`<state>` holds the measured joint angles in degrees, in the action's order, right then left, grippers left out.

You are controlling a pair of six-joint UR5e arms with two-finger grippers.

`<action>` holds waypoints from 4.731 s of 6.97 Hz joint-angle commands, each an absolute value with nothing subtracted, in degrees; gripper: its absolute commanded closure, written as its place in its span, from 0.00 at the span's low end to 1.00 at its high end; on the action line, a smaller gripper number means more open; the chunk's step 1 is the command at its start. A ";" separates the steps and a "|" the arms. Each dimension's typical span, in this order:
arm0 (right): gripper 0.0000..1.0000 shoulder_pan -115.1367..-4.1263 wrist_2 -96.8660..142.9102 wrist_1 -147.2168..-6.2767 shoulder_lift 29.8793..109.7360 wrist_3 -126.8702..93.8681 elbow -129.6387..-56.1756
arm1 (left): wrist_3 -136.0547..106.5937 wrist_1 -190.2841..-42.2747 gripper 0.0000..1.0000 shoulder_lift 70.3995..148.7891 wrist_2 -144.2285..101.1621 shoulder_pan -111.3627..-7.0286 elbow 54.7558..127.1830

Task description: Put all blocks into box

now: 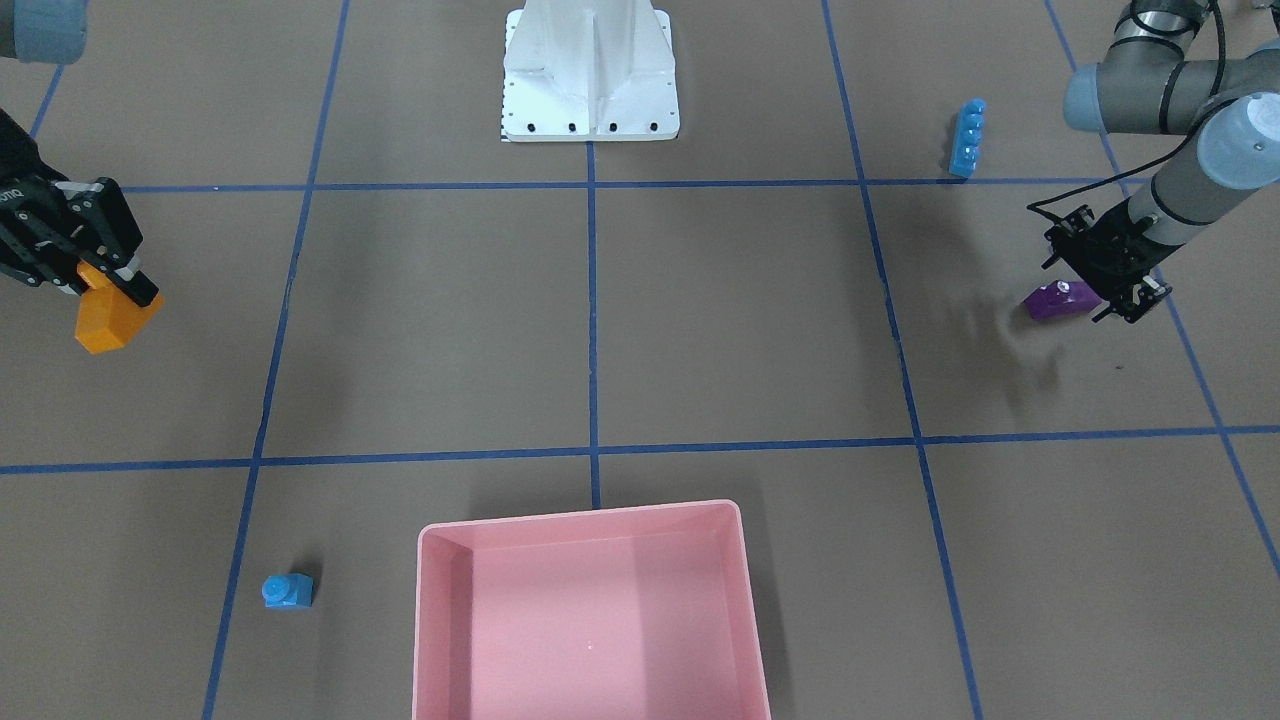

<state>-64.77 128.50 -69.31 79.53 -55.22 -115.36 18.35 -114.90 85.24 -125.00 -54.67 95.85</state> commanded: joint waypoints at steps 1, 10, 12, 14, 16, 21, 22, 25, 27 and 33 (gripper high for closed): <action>1.00 -65.04 128.50 -69.43 77.70 -55.55 -115.40 | 18.02 -114.96 0.00 85.69 -124.98 -53.44 94.84; 1.00 -58.90 127.88 -69.61 46.03 -55.46 -78.39 | 1.58 -113.57 1.00 87.88 -134.54 -53.09 100.20; 1.00 -56.44 121.17 -69.26 35.39 -55.46 -65.02 | 1.32 -112.68 1.00 90.16 -135.17 -53.26 100.02; 1.00 -53.37 115.44 -68.56 30.18 -55.28 -56.65 | -1.92 -112.68 1.00 92.27 -135.17 -53.44 100.28; 1.00 -50.90 112.43 -57.47 29.36 -55.28 -48.65 | -13.64 -112.68 1.00 98.84 -140.85 -53.61 101.86; 0.01 -50.45 110.21 -56.95 29.35 -55.20 -50.60 | -40.75 -112.76 1.00 127.29 -142.83 -55.90 91.11; 0.01 -50.62 110.39 -57.65 29.79 -54.76 -51.58 | -41.22 -113.46 1.00 134.92 -139.60 -55.99 82.18; 0.01 -53.25 114.86 -66.77 35.30 -51.09 -64.54 | -41.83 -121.85 1.00 150.45 -134.57 -57.12 58.76; 0.01 -55.01 118.20 -67.06 44.69 -47.30 -74.66 | -45.86 -124.18 1.00 154.92 -126.00 -56.26 54.44; 0.01 -55.63 115.51 -66.01 53.17 -40.96 -77.61 | -50.95 -132.10 0.76 156.88 -101.88 -47.29 43.95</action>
<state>-55.58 116.89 -66.03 52.80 -42.01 -78.13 -48.61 -131.99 156.83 -103.66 -47.51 44.73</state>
